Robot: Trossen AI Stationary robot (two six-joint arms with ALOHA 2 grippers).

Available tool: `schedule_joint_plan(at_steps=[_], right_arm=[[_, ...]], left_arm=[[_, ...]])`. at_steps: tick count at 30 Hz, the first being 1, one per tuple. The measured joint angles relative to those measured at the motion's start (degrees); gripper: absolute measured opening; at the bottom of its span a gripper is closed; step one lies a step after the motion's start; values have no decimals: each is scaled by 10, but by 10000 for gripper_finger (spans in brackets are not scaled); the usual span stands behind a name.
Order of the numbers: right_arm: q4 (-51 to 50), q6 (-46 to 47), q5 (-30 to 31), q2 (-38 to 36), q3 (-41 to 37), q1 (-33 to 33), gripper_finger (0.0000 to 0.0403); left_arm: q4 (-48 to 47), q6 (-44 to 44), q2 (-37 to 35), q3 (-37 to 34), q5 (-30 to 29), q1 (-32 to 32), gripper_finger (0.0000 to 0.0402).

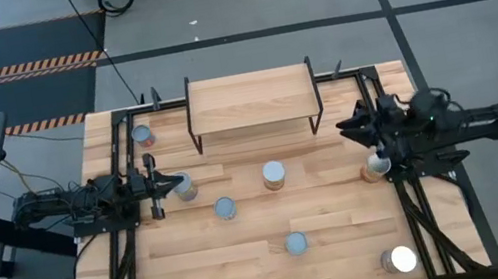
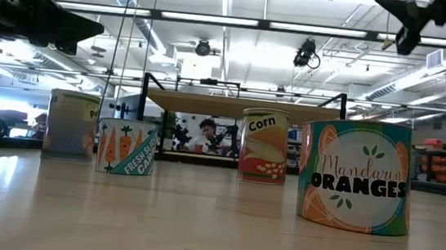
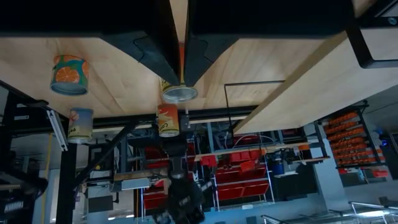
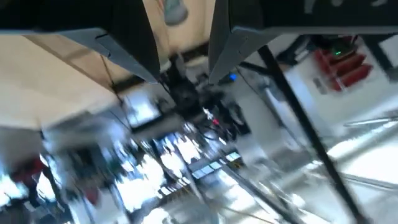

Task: Pick and place cans onto a shelf
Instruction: Put the right large canned corn on the shelf

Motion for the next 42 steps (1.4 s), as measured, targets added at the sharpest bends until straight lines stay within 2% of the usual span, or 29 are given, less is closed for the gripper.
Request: schedule_joint_plan(at_steps=[6,10,15,17,21,24,27,31,37,42], right_arm=[[-279,-24,-12,159,197,7,145],[-398,52,-21,250,289,25,149],[-459,223,11,316,335,23,158],[-501,238,11,337,343,11,160],[-663,268,-1,375,371,-10,162],[-768,258,-25,398,391,-17,177],[-809,239,-28,414,400,-24,211],[-831,198,-31,445,401,-41,280],[-864,104,-51,538,401,-57,385],[-920,19,-58,619,401,-28,391]], left_arm=[[0,0,0,0,0,0,27],[0,0,0,0,0,0,27],[0,0,0,0,0,0,27],[0,0,0,0,0,0,27],[0,0,0,0,0,0,27],[0,0,0,0,0,0,27],[0,0,0,0,0,0,27],[0,0,0,0,0,0,27],[0,0,0,0,0,0,27],[0,0,0,0,0,0,27]])
